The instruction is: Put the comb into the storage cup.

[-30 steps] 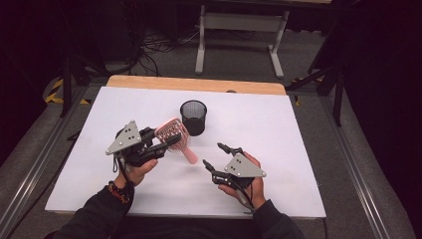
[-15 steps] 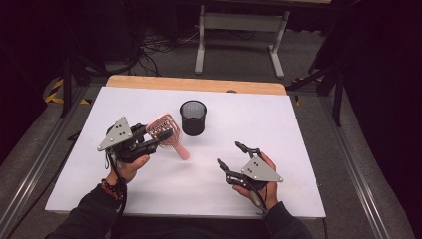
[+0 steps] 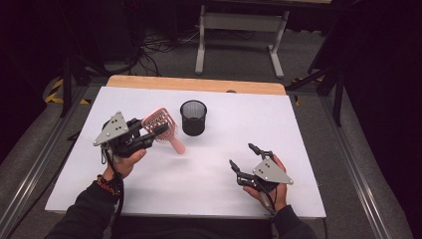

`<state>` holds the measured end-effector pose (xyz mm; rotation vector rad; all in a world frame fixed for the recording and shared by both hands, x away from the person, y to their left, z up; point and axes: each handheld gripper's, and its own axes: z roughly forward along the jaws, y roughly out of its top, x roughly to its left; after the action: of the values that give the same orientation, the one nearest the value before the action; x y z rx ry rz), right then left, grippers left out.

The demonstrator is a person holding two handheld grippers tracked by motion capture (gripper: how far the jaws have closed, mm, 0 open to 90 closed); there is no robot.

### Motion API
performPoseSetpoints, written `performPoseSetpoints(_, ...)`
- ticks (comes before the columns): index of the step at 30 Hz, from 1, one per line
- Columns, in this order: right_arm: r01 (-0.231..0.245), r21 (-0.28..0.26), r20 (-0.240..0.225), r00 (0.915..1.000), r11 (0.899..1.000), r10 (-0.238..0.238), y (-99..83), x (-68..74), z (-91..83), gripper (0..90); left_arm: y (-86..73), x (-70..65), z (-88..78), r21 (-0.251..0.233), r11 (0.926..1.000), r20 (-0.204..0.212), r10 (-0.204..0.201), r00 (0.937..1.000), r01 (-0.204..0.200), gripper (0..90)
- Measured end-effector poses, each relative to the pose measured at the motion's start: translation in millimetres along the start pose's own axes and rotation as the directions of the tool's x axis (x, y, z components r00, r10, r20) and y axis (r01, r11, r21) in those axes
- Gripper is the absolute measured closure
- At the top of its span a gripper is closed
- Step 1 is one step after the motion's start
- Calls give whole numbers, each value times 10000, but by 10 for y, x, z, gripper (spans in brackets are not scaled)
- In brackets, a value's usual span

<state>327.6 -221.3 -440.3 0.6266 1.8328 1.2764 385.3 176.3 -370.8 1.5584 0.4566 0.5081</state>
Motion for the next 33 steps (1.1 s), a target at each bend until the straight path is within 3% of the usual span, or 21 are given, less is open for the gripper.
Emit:
performPoseSetpoints(6,-196,32,107,9998,9998,196,-54,-48,-37,208,83,48,-17,-38,9999,-238,143,9996,-144,629)
performPoseSetpoints(14,-100,325,314,9995,9994,90,-96,-56,-56,195,158,136,-14,-97,9997,-401,219,9990,-223,630)
performPoseSetpoints(22,-203,385,459,9988,9991,186,-120,-56,-56,154,372,240,94,76,9979,-588,652,9961,-649,630)
performPoseSetpoints(33,-227,330,422,9989,9992,213,-119,-58,-49,143,578,268,245,25,9966,-568,827,9950,-827,629)
